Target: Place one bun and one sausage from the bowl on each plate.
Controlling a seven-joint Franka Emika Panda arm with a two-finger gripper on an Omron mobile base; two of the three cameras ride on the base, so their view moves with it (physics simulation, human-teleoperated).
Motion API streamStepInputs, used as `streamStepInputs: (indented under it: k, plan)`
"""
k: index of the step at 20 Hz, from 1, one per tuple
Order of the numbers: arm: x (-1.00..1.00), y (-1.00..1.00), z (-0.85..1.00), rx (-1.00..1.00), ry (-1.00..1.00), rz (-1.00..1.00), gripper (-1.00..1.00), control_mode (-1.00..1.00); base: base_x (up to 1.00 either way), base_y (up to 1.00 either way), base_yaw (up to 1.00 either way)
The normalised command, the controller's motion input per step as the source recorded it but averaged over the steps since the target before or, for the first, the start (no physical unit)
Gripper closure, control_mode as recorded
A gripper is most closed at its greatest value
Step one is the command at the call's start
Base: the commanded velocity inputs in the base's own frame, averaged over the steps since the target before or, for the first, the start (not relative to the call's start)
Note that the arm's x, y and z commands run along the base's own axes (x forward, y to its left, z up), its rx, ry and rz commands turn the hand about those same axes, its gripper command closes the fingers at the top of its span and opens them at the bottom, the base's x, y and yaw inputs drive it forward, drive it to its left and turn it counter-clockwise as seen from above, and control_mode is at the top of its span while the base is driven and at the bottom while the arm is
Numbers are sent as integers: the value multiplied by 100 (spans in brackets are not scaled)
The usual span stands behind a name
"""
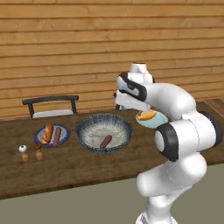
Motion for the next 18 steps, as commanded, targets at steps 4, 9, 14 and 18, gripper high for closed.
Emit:
streamStepInputs:
  k: [4,9,14,18]
  plan:
    - [-16,100,-47,-7,11,14,-100,-100,0,0,0]
    - [16,100,-58,-7,17,8,-100,-100,0,0,0]
    - [38,77,-61,-7,15,0,-100,-100,0,0,0]
    - [31,12,-64,-7,4,-2,-100,-100,0,0,0]
